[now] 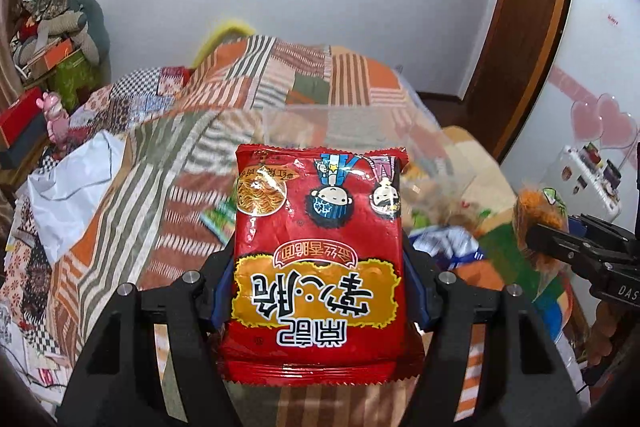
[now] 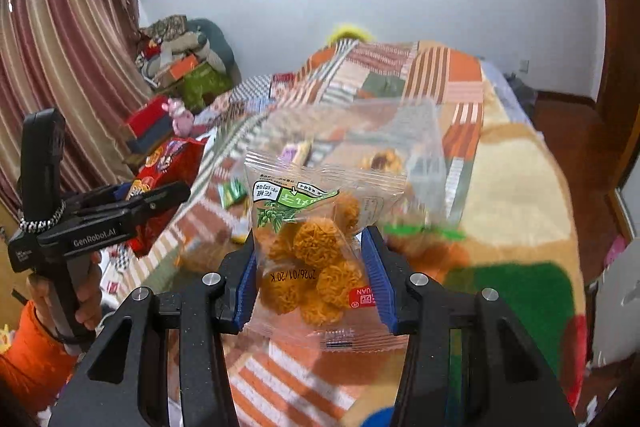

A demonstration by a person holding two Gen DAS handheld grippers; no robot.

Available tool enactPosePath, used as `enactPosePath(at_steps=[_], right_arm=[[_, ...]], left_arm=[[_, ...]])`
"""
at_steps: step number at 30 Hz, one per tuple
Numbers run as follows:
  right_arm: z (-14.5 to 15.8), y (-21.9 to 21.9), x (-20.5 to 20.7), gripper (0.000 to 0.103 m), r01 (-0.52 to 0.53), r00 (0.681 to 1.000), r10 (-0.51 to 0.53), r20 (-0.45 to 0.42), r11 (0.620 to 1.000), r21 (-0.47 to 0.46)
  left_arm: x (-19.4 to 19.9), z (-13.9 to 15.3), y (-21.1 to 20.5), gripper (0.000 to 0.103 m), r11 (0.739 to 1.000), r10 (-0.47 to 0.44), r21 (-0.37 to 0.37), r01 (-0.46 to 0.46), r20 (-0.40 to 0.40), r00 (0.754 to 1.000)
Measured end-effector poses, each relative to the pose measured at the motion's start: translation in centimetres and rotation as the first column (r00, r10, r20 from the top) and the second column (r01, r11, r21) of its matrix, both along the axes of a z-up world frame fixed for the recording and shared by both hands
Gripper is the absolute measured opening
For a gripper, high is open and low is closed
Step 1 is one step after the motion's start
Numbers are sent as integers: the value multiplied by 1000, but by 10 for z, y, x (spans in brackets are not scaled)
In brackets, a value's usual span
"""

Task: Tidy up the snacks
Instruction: 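Place red chip bag in the box with left gripper while right drops fried-snack bag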

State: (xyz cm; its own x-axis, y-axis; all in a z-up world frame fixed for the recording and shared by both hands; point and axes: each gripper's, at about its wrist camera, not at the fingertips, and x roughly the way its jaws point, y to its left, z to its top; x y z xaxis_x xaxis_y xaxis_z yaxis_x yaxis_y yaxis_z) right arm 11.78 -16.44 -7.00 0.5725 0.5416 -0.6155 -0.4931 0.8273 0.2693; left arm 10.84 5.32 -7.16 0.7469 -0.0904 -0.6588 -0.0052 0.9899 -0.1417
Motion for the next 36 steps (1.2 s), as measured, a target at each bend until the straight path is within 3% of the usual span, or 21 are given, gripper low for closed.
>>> enactPosePath(at_steps=[9,16,27,36], right_arm=[[18,6,28,45,32,997,-35,63,999,43],[20,16,60,45,54,995,-57,81,997,48],[1,37,107,45,71,996,-70,49,997,-11],[-24,58,131,45,39,999,-40,-6,995,-87]], left_arm=[[32,28,-3,67,1000,12,-10,-11,82,997],[67,33,-4,67,1000,20,-15,-19,93,995],[120,9,6,67,997,49,-61,-48,21,999],[158,-26,6,67,997,46,-51,-49,-69,997]])
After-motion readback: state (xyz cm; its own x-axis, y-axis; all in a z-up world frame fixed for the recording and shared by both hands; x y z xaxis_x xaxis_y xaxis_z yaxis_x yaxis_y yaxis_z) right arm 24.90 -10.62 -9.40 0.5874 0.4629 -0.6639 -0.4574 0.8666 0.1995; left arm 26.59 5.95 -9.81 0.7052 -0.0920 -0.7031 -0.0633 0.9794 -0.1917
